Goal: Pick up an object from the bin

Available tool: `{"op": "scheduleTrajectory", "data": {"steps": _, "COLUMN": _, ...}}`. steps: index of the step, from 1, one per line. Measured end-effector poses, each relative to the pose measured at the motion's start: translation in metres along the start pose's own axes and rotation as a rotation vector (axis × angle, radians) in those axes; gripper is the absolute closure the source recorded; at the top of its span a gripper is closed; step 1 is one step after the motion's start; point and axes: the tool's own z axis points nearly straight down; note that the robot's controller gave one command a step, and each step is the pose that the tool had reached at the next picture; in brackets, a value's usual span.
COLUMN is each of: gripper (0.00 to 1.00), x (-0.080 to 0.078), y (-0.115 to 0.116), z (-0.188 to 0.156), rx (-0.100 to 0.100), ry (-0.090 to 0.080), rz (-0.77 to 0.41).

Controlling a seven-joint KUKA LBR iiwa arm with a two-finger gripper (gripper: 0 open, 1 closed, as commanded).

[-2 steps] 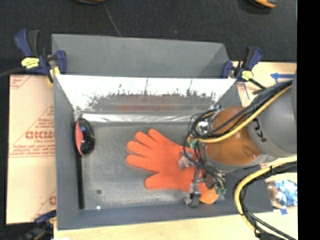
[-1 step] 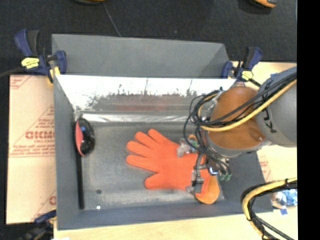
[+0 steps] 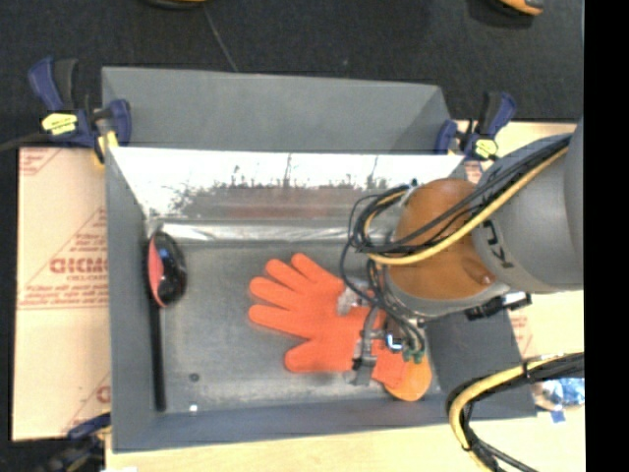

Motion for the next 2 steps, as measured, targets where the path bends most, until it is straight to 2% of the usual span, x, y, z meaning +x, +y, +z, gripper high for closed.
{"op": "scheduleTrajectory", "data": {"steps": 1, "gripper": 0.00, "x": 0.012, "y": 0.015, "z": 0.046, "rx": 0.002, "ry": -0.016, "rz": -0.062}}
{"op": "scheduleTrajectory", "data": {"steps": 2, "gripper": 1.00, "x": 0.006, "y": 0.046, "z": 0.043, "rx": 0.002, "ry": -0.018, "rz": 0.366}}
